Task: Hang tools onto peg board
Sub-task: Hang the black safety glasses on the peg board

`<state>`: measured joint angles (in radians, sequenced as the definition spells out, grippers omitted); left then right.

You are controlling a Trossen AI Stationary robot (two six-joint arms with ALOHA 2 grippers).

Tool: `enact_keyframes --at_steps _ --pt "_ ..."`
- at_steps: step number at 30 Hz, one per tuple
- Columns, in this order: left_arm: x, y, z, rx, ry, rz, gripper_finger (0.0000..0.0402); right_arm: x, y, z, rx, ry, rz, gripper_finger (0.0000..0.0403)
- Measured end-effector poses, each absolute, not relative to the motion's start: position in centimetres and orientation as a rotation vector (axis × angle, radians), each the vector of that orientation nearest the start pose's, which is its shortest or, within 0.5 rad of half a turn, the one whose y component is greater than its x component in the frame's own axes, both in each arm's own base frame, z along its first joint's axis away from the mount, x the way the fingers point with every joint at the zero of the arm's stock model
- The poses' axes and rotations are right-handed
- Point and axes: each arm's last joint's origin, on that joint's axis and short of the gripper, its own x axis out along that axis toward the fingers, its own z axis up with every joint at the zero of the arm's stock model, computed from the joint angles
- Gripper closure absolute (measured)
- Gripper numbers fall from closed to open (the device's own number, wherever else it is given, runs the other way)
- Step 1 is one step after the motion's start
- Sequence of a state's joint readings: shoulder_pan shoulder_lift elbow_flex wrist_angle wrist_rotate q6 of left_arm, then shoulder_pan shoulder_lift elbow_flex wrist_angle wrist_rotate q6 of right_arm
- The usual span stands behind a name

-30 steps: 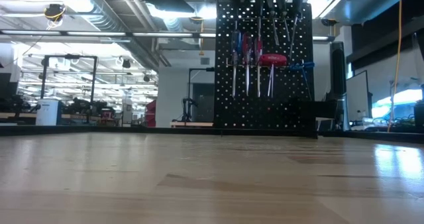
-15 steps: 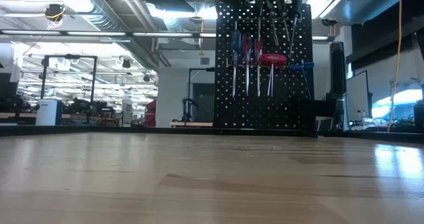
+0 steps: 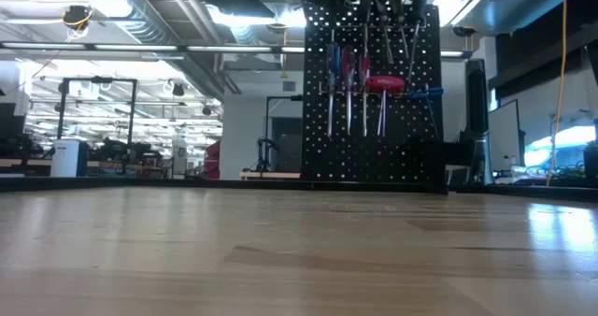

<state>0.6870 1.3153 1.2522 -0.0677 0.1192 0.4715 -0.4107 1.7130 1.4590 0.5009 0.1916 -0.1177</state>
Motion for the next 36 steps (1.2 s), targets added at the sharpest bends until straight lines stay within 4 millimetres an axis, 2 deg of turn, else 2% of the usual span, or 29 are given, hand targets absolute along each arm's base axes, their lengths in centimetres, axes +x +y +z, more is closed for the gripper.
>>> enact_keyframes --at_steps 11,15,25,36 --pt "23.2 18.6 39.1 0.406 0.253 0.527 0.0218 36.7 -16.2 39.1 -0.128 -0.296 -0.536 0.0368" --pt "23.2 18.6 39.1 0.406 0.254 0.527 0.0218 36.5 -16.2 39.5 -0.133 -0.325 -0.560 0.0368" --pt "23.2 18.6 39.1 0.406 0.255 0.527 0.0218 36.5 -16.5 39.0 -0.157 -0.261 -0.666 0.0368" --pt "23.2 18.6 39.1 0.405 0.256 0.526 0.0218 36.9 -16.0 38.4 -0.148 -0.190 -0.664 0.0368"
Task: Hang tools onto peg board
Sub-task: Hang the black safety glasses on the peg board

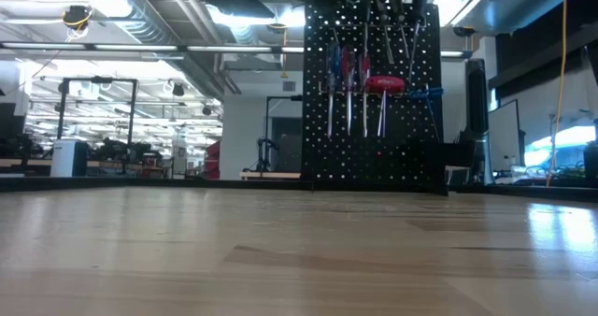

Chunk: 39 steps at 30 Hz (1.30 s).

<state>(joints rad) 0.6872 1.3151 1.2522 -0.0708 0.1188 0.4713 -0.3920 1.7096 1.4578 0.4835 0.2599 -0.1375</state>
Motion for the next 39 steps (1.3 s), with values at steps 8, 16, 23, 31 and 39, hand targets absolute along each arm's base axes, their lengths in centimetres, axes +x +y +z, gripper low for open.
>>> enact_keyframes --at_steps 8,16,23,31,39 --pt "23.2 18.6 39.0 0.404 0.257 0.526 0.0218 37.1 -15.7 38.3 -0.151 -0.178 -0.607 0.0368" --pt "23.2 18.4 39.0 0.342 0.220 0.413 0.0218 37.1 -13.5 38.9 -0.220 -0.130 -0.499 0.0368" --pt "21.6 19.0 39.9 0.280 0.134 0.298 0.0218 36.9 -10.2 39.5 -0.285 -0.065 -0.311 0.0368" --pt "21.3 18.5 40.5 0.221 0.022 0.006 0.0218 37.4 -8.1 38.9 -0.324 0.002 -0.181 0.0368" --pt "21.7 17.9 40.8 0.235 -0.006 -0.048 0.0218 37.4 -8.0 38.7 -0.324 0.011 -0.152 0.0368"
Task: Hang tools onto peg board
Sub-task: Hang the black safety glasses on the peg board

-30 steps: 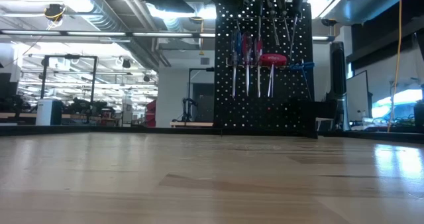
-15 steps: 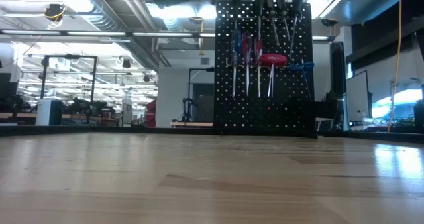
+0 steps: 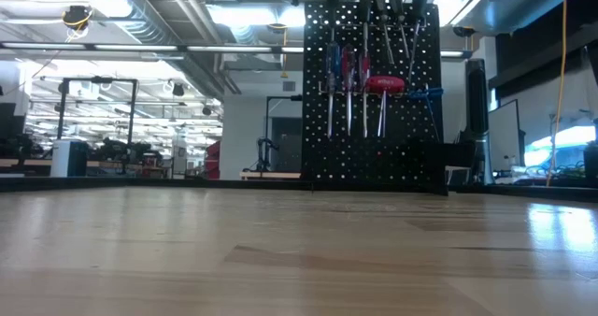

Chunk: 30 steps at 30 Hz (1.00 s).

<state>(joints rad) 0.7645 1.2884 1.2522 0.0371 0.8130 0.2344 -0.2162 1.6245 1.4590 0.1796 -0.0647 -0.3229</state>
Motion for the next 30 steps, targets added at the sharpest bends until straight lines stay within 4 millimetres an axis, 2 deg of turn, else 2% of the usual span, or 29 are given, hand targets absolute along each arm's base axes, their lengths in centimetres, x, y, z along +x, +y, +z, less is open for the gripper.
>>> enact_keyframes --at_steps 11,16,30 --pt "23.1 16.7 40.9 0.256 -0.039 -0.111 0.0218 37.4 -7.9 38.7 -0.324 0.010 -0.119 0.0368" --pt "23.7 16.6 40.9 0.260 -0.050 -0.078 0.0218 37.4 -7.9 38.7 -0.324 0.010 -0.118 0.0368" --pt "23.1 17.7 40.9 0.280 -0.041 0.026 0.0218 37.4 -7.9 38.7 -0.322 0.010 -0.118 0.0368"
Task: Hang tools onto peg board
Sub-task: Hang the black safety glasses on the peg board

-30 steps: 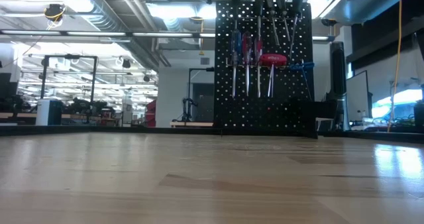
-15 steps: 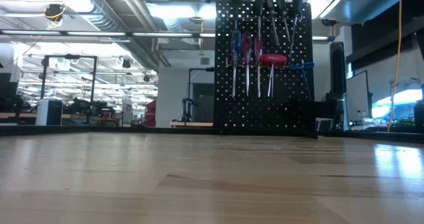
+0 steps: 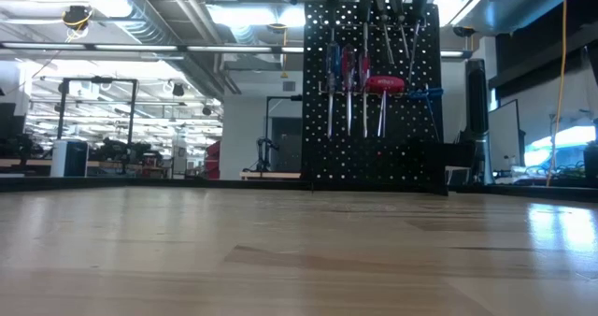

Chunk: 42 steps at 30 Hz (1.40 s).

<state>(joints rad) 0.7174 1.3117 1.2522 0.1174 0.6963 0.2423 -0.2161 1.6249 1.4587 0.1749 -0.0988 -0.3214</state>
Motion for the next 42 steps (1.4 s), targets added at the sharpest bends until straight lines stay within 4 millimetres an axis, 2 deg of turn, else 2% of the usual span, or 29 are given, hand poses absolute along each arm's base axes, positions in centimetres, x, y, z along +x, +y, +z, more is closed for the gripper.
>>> enact_keyframes --at_steps 8,14,17,21,27,33,42 --pt "23.0 17.6 40.7 0.268 -0.016 0.022 0.0218 37.4 -8.0 38.7 -0.329 0.009 -0.136 0.0368" --pt "21.1 17.9 41.2 0.288 0.014 0.100 0.0218 36.8 -8.0 39.6 -0.402 -0.014 -0.206 0.0368" --pt "20.4 18.5 41.0 0.280 0.053 0.177 0.0218 36.5 -8.7 40.1 -0.447 -0.031 -0.255 0.0368" --pt "19.8 19.5 40.5 0.272 0.106 0.258 0.0218 35.8 -11.0 40.6 -0.451 -0.058 -0.332 0.0368" --pt "19.5 20.0 40.1 0.271 0.139 0.280 0.0218 34.6 -14.3 41.2 -0.416 -0.092 -0.491 0.0368" --pt "19.5 19.9 40.1 0.276 0.142 0.275 0.0218 34.3 -14.8 41.5 -0.376 -0.135 -0.494 0.0368" --pt "19.7 19.8 40.1 0.273 0.140 0.265 0.0218 34.5 -16.3 40.6 -0.216 -0.137 -0.545 0.0368"
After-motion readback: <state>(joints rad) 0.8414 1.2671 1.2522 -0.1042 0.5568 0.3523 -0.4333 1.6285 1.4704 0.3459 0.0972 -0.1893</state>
